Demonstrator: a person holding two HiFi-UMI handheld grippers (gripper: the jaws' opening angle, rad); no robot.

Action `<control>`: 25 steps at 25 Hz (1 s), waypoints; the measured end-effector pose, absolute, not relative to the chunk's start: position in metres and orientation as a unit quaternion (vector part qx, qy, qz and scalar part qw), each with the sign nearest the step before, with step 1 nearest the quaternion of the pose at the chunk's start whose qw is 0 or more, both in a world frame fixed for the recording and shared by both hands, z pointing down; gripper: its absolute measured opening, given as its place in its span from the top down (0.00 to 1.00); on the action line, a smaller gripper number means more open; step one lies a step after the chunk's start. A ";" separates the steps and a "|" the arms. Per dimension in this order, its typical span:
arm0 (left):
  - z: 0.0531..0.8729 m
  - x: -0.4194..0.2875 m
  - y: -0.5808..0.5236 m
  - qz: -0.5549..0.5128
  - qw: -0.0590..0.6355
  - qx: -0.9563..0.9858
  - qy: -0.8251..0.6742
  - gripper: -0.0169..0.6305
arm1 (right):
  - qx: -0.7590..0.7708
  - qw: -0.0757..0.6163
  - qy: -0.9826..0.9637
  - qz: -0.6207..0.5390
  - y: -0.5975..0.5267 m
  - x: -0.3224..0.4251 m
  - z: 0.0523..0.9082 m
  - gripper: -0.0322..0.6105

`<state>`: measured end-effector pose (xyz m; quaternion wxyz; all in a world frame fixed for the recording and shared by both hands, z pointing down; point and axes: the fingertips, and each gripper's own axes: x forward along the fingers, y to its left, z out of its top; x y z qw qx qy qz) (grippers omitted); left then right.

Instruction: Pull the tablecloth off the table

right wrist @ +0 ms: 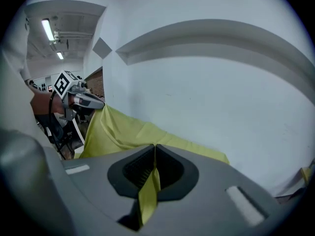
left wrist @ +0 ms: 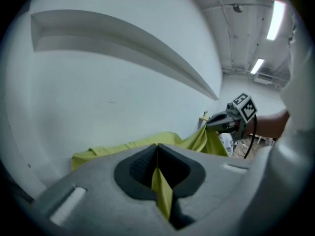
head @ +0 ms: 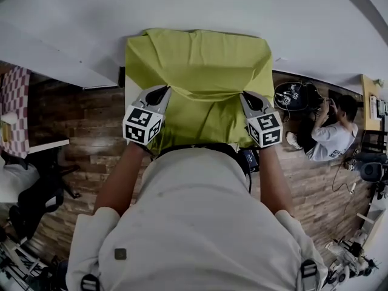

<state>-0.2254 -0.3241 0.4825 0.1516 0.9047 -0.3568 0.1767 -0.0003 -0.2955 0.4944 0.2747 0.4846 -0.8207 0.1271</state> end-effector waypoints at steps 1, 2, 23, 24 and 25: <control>0.476 -0.226 -0.325 0.171 0.143 0.906 -0.359 0.97 | 0.485 0.269 -0.824 0.119 -0.296 -0.003 0.485 0.93; 0.469 -0.228 -0.325 0.164 0.137 0.907 -0.362 0.97 | 0.486 0.263 -0.826 0.111 -0.297 -0.005 0.476 0.93; 0.349 -0.186 -0.211 0.098 0.039 0.864 -0.492 0.97 | 0.428 0.138 -0.893 -0.014 -0.209 0.055 0.347 0.93; 0.347 -0.183 -0.201 0.097 0.037 0.862 -0.496 0.97 | 0.423 0.134 -0.896 -0.017 -0.200 0.057 0.344 0.93; 0.345 -0.179 -0.191 0.097 0.035 0.860 -0.500 0.97 | 0.419 0.131 -0.898 -0.020 -0.191 0.060 0.342 0.93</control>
